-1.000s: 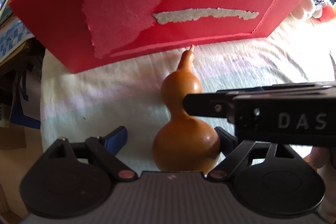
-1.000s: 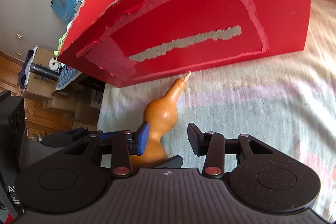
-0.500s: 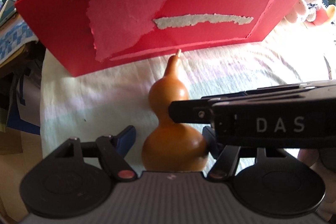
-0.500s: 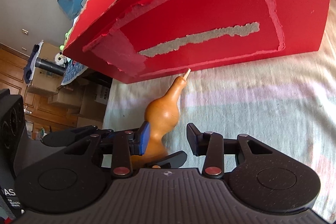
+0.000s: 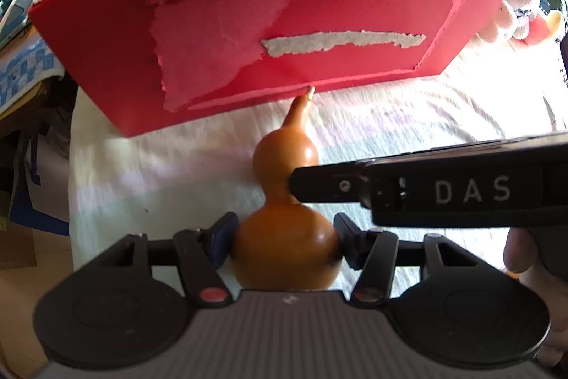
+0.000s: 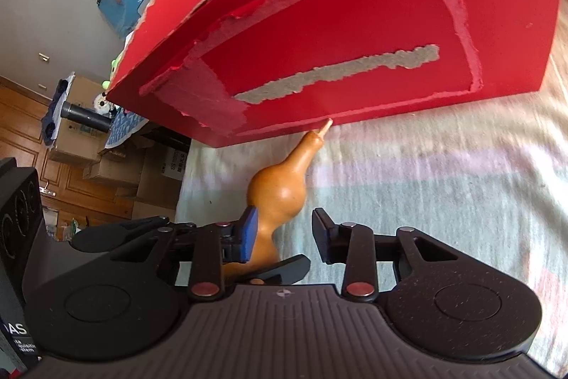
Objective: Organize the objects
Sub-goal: 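Close the right gripper around the gourd's narrow waist, then lift the gourd with the right gripper toward the red box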
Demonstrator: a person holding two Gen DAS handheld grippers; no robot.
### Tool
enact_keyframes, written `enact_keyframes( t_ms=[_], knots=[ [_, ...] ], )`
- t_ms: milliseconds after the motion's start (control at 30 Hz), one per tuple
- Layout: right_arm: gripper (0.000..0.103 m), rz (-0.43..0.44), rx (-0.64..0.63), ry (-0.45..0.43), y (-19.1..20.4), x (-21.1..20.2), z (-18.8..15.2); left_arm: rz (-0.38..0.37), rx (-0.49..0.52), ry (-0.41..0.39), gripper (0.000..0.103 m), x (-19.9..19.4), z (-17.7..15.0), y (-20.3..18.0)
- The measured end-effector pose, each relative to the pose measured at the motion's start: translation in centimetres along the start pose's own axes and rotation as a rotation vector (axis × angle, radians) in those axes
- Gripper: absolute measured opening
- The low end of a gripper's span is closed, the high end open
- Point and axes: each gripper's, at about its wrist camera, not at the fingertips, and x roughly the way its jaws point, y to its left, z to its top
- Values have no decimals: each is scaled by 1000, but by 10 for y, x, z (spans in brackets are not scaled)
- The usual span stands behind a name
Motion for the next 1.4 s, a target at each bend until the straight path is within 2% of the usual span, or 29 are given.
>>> enact_keyframes(
  t_ms=[267, 367, 533, 1000, 1400],
  knots=[
    [40, 11, -17, 4, 5, 6, 5, -71, -58, -12, 57, 0, 0, 15],
    [44, 18, -5, 12, 4, 8, 4, -78, -53, -16, 57, 2, -1, 10],
    [44, 27, 30, 36, 0, 12, 3, -102, -22, -10, 57, 0, -2, 8],
    [41, 37, 42, 47, -2, 9, 2, -103, 3, -11, 54, 0, 1, 7],
    [41, 43, 57, 20, -6, 3, 2, -48, 53, -32, 58, -5, 5, -5]
  ],
)
